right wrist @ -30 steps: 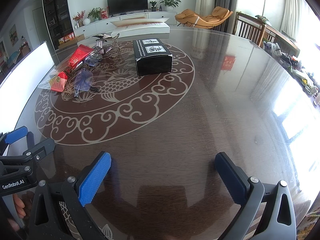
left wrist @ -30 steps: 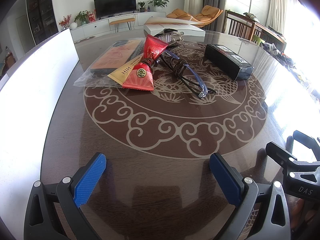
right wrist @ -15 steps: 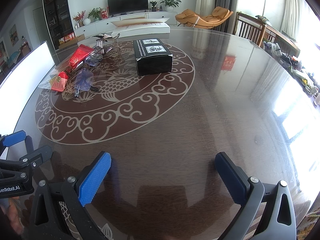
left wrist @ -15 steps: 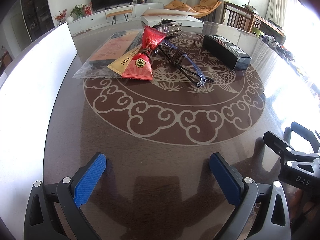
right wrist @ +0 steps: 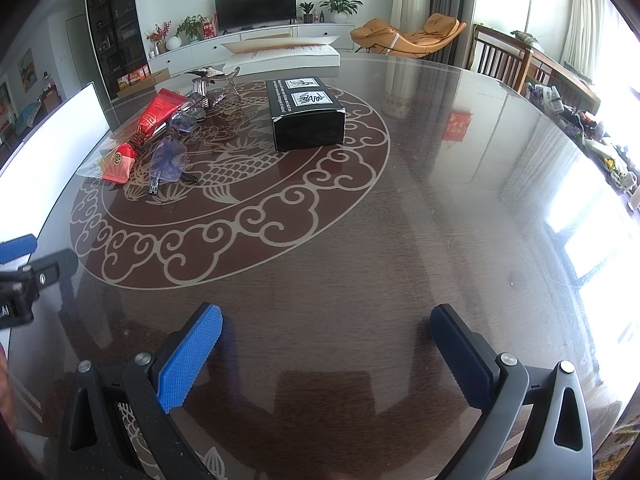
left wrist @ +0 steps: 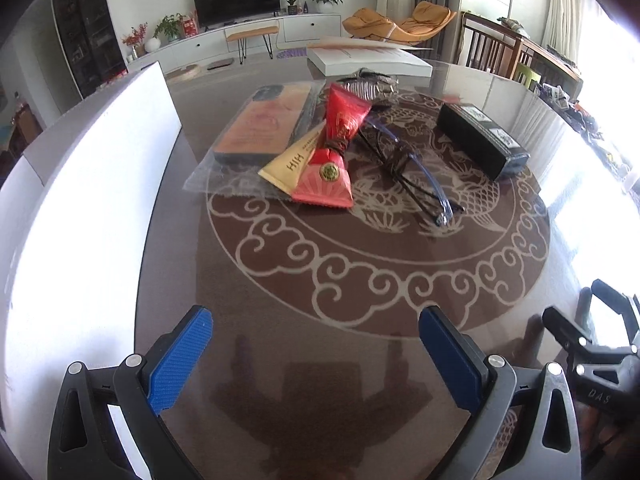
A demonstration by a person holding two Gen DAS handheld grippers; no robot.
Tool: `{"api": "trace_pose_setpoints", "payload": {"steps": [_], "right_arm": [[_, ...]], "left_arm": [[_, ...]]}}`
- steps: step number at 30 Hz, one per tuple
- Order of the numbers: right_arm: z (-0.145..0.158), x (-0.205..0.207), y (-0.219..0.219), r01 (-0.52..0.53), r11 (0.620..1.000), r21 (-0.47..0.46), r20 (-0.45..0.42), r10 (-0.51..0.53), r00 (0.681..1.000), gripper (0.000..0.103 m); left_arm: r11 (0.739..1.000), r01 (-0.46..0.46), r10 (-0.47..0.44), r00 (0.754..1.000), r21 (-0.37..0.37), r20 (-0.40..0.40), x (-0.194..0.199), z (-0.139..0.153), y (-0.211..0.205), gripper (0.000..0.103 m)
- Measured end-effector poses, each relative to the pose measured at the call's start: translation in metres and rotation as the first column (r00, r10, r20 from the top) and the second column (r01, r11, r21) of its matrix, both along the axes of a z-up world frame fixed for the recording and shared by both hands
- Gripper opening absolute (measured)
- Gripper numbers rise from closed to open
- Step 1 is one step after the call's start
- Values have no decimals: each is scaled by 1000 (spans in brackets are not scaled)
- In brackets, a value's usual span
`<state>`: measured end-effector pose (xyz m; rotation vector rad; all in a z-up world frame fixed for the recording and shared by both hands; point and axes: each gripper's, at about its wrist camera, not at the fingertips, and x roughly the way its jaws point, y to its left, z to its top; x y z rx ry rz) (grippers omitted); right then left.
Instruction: Organize objects
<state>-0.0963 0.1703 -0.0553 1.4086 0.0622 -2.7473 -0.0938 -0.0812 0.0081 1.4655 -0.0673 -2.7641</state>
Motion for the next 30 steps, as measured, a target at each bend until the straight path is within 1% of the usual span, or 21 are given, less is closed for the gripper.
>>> {"api": "trace_pose_setpoints", "payload": {"steps": [2,3,4,6,7,9,12,14,15,16,17,19,21,26,30], "right_arm": [[0,0,1,0,1000,0,0,0,1000,103],[0,0,1,0,1000,0,0,0,1000,103],[0,0,1,0,1000,0,0,0,1000,103],[0,0,0,0,1000,0,0,0,1000,103],[0,0,0,0,1000,0,0,0,1000,103],[0,0,1,0,1000,0,0,0,1000,103],[0,0,0,0,1000,0,0,0,1000,103],[0,0,1,0,1000,-1,0,0,1000,103],[0,0,0,0,1000,-1,0,0,1000,103],[0,0,0,0,1000,0,0,0,1000,103],[0,0,0,0,1000,0,0,0,1000,103],[0,0,0,0,1000,0,-1,0,1000,103],[0,0,0,0,1000,0,0,0,1000,103],[0,0,1,0,1000,0,-1,0,1000,103],[0,0,0,0,1000,0,-1,0,1000,103]], "left_arm": [[1000,17,-18,999,-16,-42,-26,14,1,103],[999,30,-31,998,-34,-51,-41,17,2,103],[998,41,-44,997,-54,-57,-55,19,4,96],[995,73,-76,996,-68,-44,-82,16,8,88],[994,85,-88,996,-62,-34,-94,13,9,83],[993,114,-115,993,-38,-13,-112,5,12,79],[987,152,-151,988,-59,12,-128,-6,22,76],[983,157,-155,988,-92,28,-133,-14,25,65],[983,159,-158,987,-93,20,-133,-15,26,56],[984,147,-146,989,-99,16,-132,-15,26,36],[986,122,-121,993,-115,13,-130,-14,25,31],[990,101,-100,995,-94,12,-120,-15,22,28],[993,87,-87,996,-80,8,-101,-15,21,28],[998,59,-58,998,-9,10,-36,-14,16,28],[998,44,-45,999,51,5,12,-15,13,28]]}}
